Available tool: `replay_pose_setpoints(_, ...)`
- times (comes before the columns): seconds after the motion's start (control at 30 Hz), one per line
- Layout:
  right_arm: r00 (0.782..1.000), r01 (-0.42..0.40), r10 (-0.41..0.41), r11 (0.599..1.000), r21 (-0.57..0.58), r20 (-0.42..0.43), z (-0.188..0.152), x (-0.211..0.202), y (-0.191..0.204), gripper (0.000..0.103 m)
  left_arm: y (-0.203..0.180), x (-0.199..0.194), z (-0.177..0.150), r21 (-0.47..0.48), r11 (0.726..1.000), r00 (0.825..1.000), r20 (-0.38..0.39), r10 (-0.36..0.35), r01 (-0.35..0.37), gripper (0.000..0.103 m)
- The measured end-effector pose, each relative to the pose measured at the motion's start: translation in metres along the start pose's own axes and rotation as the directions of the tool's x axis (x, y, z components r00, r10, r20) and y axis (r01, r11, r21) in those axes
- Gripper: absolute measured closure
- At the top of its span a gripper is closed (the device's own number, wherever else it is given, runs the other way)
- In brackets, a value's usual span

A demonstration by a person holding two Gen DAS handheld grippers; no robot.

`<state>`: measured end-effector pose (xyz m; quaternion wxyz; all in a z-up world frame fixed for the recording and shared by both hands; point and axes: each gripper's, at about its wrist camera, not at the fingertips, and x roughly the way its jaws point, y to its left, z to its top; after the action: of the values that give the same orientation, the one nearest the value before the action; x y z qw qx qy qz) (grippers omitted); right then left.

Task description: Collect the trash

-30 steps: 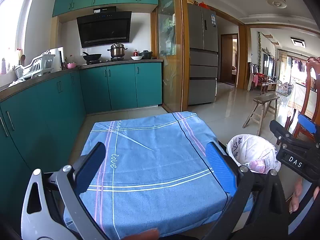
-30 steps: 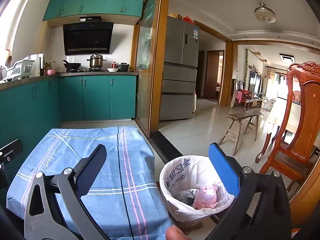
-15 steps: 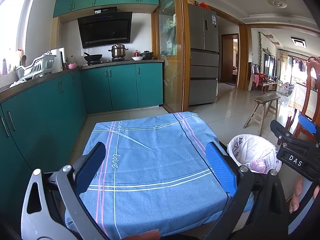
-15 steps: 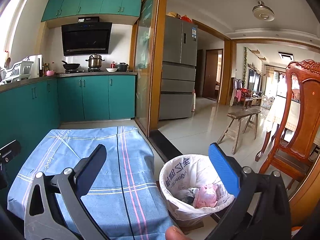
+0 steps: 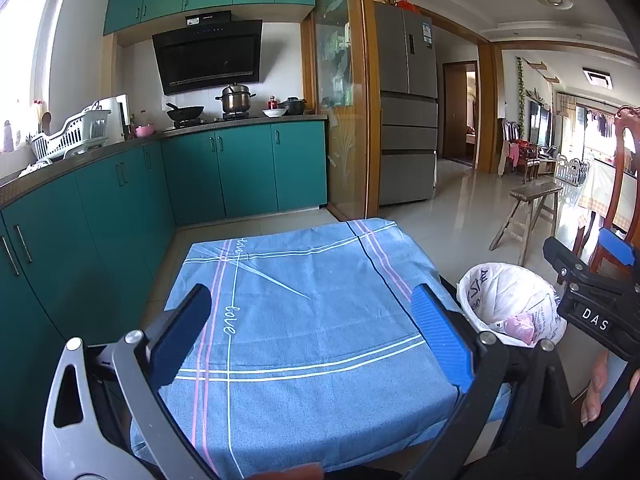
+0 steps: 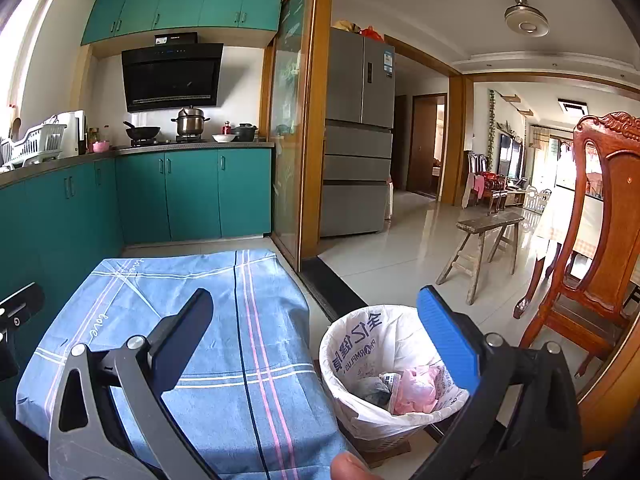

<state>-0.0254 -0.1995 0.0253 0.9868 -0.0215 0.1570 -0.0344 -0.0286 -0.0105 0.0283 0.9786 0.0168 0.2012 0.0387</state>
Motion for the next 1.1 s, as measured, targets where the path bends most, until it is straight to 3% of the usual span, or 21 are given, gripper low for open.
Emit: replay_pose_setpoints(1.1,1.0,-0.001,0.001,1.0,0.016,-0.012,-0.0014,0.001,-0.0022,0.003,-0.0026,0.0077,0.0003,0.004,1.0,1.0,-0.018,0.0,0.0,0.003)
